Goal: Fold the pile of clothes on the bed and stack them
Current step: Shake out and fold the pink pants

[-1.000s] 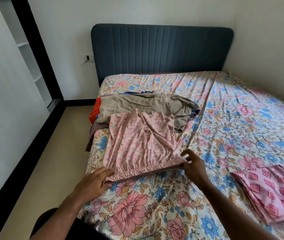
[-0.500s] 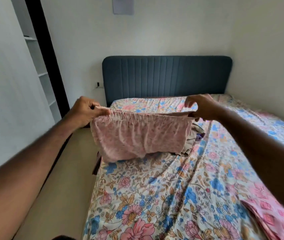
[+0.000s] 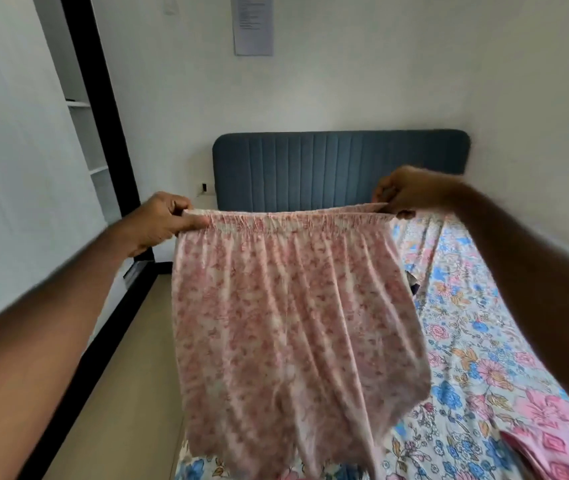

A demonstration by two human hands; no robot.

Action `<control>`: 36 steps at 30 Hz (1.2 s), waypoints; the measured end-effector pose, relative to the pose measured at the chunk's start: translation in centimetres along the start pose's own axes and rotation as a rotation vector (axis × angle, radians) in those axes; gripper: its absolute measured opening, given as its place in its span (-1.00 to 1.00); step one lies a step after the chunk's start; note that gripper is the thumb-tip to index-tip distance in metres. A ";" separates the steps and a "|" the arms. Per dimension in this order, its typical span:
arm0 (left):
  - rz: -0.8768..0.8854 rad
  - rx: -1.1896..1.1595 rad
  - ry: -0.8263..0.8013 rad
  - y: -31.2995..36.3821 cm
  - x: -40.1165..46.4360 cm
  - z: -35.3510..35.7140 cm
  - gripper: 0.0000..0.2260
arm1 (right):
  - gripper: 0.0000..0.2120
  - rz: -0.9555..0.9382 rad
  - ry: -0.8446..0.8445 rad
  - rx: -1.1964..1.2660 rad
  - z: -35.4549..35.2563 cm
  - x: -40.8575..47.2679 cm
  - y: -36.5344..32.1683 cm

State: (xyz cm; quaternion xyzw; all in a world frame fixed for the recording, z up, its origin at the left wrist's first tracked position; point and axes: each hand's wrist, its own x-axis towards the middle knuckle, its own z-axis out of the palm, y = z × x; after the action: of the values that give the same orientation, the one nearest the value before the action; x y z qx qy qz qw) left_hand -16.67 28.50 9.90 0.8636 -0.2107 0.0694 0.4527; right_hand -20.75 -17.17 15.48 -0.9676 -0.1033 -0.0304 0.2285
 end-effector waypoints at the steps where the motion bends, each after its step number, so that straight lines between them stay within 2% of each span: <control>1: 0.010 0.110 0.077 -1.1 0.6 1.1 -0.66 | -0.92 0.029 0.072 -0.088 1.5 0.7 0.4; 3: 0.030 0.282 0.228 -2.5 1.8 3.1 -0.74 | -0.91 0.073 0.169 -0.178 4.6 1.7 0.7; 6: 0.078 0.380 0.342 -2.2 3.2 4.4 -0.85 | -0.77 0.099 0.324 -0.097 6.6 2.3 0.2; 10: 0.276 0.408 0.478 0.7 5.7 2.1 -0.84 | -0.80 0.066 0.715 0.119 2.6 3.1 -0.2; 12: 0.394 0.379 0.525 2.9 6.5 1.0 -0.77 | -0.84 -0.009 0.892 0.085 0.4 3.2 -0.4; 14: 0.457 0.349 0.540 4.3 6.6 0.8 -0.64 | -0.86 -0.058 0.988 0.048 -1.0 2.9 -0.5; 15: 0.479 0.340 0.546 4.4 6.6 0.9 -0.66 | -0.88 -0.067 0.997 0.044 -1.1 2.5 -0.3; 17: 0.527 0.337 0.533 3.8 5.5 1.9 -0.77 | -0.89 -0.056 0.973 0.013 0.1 1.6 0.6; 19: 0.526 0.333 0.462 1.4 3.6 4.0 -0.76 | -0.85 -0.028 0.894 -0.001 3.4 0.4 2.5; 21: 0.460 0.379 0.393 -2.4 0.9 7.1 -0.79 | -0.72 0.018 0.740 0.034 8.6 -1.6 5.1; 23: 0.327 0.452 0.298 -7.6 -2.7 10.9 -0.74 | -0.74 0.072 0.554 0.047 15.2 -4.6 8.0; 26: 0.057 0.512 0.044 -14.8 -9.7 16.6 -0.72 | -0.82 0.167 0.335 0.037 24.7 -10.6 12.2; 30: -0.073 0.652 -0.281 -18.1 -18.3 22.9 -0.78 | -0.80 0.180 0.082 -0.090 32.7 -18.4 15.1; 31: -0.064 0.690 -0.291 -18.8 -19.7 23.7 -0.74 | -0.84 0.152 0.066 -0.130 33.5 -19.8 15.3; 34: -0.037 0.756 -0.259 -19.1 -22.4 24.5 -0.45 | -0.82 0.064 0.141 -0.178 34.7 -22.6 15.8; 36: 0.042 0.832 -0.200 -18.9 -23.6 24.6 -0.41 | -0.81 0.030 0.158 -0.178 34.7 -23.6 15.8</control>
State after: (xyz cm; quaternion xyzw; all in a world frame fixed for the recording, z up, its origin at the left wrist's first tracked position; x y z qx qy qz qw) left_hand -31.68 25.13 -25.92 0.9706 -0.2253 0.0737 0.0417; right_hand -40.03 -19.83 -24.97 -0.9801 -0.0674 -0.1122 0.1494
